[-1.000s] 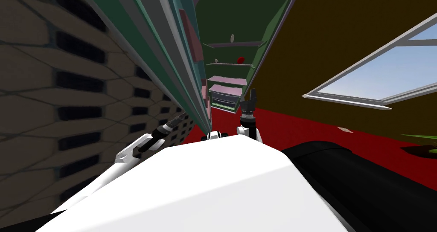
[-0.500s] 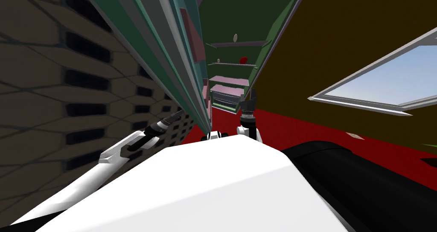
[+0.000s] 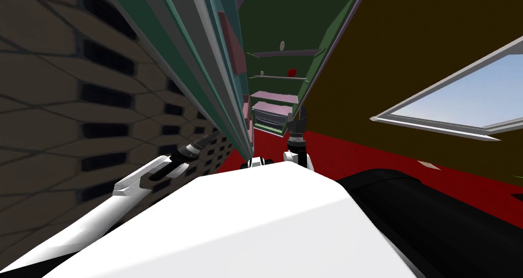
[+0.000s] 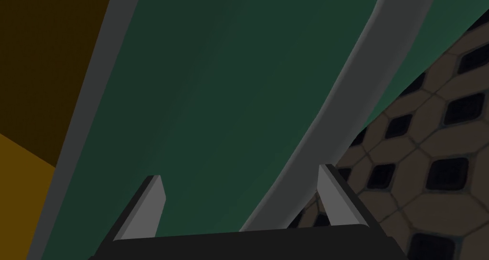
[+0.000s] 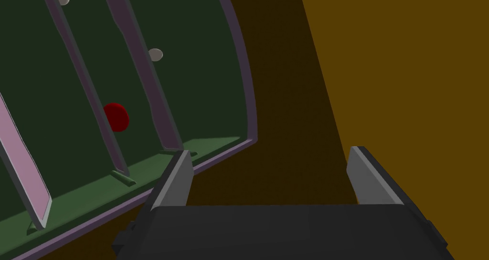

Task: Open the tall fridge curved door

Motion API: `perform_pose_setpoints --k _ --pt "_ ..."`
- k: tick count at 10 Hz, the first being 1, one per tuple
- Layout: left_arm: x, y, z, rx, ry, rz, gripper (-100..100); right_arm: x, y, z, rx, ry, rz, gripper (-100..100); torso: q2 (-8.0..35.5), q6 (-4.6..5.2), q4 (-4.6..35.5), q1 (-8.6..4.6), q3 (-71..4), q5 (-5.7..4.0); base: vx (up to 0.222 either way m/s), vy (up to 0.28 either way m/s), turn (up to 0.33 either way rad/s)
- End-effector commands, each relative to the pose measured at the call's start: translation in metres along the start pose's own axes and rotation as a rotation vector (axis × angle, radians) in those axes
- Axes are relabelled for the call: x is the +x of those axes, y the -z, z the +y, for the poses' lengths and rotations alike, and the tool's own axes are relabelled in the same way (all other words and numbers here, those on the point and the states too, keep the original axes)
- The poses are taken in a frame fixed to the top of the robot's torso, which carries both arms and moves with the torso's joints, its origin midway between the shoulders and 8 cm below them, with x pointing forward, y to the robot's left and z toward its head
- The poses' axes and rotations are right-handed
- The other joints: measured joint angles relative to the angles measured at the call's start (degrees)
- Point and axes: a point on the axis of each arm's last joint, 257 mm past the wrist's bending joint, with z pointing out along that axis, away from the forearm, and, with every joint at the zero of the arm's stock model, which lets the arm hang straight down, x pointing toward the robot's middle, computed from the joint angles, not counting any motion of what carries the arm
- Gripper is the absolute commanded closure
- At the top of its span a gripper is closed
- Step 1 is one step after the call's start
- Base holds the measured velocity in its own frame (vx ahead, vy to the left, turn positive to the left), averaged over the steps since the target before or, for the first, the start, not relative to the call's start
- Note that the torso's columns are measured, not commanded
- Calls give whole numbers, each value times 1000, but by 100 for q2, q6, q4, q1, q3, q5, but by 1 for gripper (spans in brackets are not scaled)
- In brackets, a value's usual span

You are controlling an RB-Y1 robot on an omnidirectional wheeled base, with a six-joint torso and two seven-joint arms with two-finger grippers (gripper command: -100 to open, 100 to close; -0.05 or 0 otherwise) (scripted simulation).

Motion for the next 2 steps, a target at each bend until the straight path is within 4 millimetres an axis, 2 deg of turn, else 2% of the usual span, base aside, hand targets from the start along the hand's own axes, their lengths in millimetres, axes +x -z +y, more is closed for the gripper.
perform_pose_setpoints --k 1,2 --pt "0 0 0 0 0 0 0 0 0 0 0 0 0 0 1 0 0 -2 0 -1 0 0 0" --pt "0 0 0 0 0 0 0 0 0 0 0 0 0 0 1 0 0 -2 1 -1 0 0 0"
